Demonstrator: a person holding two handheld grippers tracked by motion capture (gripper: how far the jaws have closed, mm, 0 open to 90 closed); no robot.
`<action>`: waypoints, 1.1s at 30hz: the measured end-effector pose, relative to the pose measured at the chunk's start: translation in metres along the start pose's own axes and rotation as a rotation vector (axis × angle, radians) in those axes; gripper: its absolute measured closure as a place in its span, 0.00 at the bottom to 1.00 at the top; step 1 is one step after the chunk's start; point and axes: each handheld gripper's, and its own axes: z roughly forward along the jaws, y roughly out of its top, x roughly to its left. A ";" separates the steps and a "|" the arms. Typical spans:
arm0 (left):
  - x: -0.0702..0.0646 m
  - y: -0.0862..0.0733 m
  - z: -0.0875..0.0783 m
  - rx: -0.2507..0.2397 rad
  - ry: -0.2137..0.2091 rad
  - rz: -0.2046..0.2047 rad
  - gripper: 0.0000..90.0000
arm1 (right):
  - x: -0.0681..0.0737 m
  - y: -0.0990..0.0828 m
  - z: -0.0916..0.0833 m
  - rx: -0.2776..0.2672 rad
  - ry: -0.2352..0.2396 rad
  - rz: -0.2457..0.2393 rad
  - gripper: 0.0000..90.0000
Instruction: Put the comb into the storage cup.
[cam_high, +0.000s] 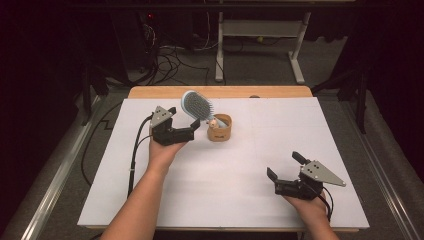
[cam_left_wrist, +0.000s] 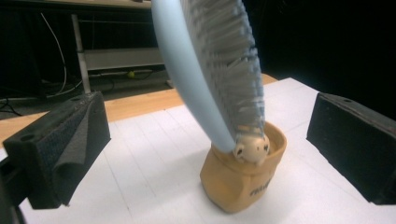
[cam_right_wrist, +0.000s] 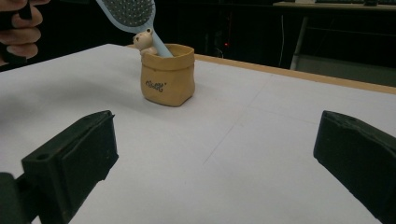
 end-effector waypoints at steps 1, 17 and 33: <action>0.000 -0.003 -0.001 0.007 -0.002 0.001 0.01 | 0.000 0.000 0.000 0.000 -0.001 0.000 0.00; -0.004 -0.039 -0.027 0.007 -0.039 0.016 0.01 | -0.001 0.000 -0.001 -0.004 -0.008 0.005 0.00; -0.011 -0.058 -0.066 0.018 -0.037 0.053 0.02 | -0.001 0.002 -0.005 -0.017 -0.016 0.010 0.00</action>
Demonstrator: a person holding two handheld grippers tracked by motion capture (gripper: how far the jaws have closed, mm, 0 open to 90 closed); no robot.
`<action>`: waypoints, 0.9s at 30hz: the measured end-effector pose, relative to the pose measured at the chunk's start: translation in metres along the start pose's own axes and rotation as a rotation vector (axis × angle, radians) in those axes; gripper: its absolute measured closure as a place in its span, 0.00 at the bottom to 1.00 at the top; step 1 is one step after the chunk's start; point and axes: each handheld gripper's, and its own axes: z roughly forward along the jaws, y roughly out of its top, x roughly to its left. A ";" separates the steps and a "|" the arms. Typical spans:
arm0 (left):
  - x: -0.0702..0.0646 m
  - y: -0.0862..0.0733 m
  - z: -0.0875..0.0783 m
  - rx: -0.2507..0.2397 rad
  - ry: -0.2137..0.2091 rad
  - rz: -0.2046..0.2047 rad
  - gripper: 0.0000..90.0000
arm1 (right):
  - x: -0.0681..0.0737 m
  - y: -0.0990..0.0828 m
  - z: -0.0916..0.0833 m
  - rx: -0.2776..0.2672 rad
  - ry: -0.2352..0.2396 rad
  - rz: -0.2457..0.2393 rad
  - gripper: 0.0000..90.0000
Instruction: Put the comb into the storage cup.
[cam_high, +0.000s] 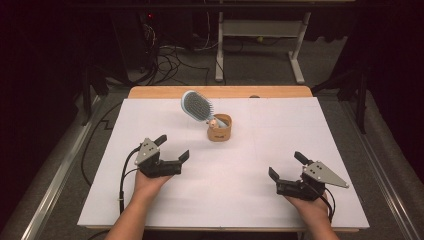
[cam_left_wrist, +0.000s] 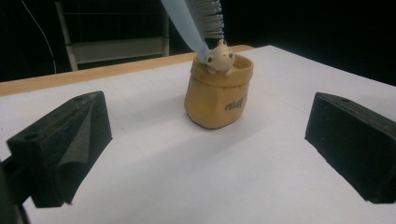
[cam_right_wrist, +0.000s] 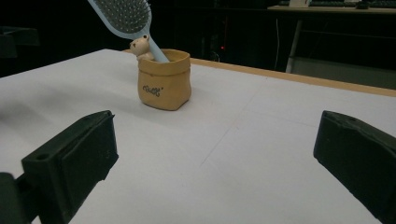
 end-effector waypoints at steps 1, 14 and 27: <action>0.000 -0.001 -0.003 0.000 -0.001 0.001 0.02 | 0.000 0.000 0.000 0.001 0.000 0.000 0.00; 0.011 -0.018 -0.043 0.028 0.037 0.011 0.01 | 0.001 0.000 -0.001 -0.002 -0.001 0.001 0.00; 0.020 -0.025 -0.091 0.034 0.074 0.023 0.00 | -0.001 -0.001 -0.008 -0.009 -0.015 0.009 0.00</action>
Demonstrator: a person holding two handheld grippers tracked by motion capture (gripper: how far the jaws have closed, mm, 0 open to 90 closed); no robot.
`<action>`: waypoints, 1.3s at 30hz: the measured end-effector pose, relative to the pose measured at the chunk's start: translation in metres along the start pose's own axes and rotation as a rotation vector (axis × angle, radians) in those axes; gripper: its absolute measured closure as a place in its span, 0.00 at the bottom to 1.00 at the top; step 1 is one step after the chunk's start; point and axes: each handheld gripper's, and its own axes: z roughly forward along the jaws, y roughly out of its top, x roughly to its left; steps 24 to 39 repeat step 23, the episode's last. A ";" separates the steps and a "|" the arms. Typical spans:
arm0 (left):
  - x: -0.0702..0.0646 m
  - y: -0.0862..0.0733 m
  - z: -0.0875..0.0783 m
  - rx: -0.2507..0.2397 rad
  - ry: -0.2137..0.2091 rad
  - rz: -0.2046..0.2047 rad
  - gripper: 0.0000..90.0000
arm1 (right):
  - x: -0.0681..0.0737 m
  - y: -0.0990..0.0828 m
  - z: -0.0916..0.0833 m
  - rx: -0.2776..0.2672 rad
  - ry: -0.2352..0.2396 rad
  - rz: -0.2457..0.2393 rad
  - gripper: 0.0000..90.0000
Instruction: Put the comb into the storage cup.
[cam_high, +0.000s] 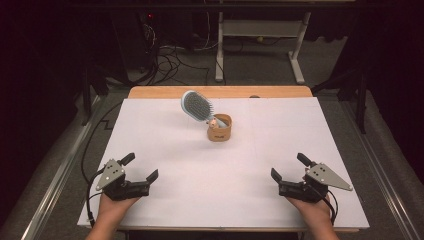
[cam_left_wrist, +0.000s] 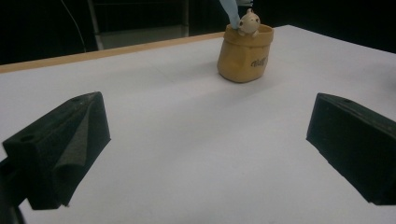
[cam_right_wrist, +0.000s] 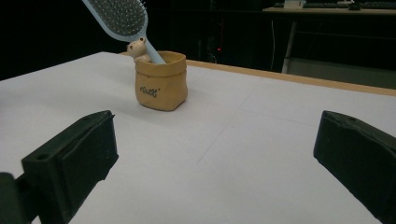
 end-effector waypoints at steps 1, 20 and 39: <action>0.001 0.000 -0.002 -0.006 0.001 -0.006 0.00 | 0.000 0.000 -0.001 0.000 -0.001 0.000 0.00; 0.001 0.000 -0.004 -0.008 -0.016 0.015 0.00 | -0.004 -0.003 -0.006 0.002 -0.016 0.004 0.00; 0.000 0.000 -0.005 -0.007 -0.017 0.017 0.00 | -0.004 -0.003 -0.007 -0.001 -0.015 0.001 0.00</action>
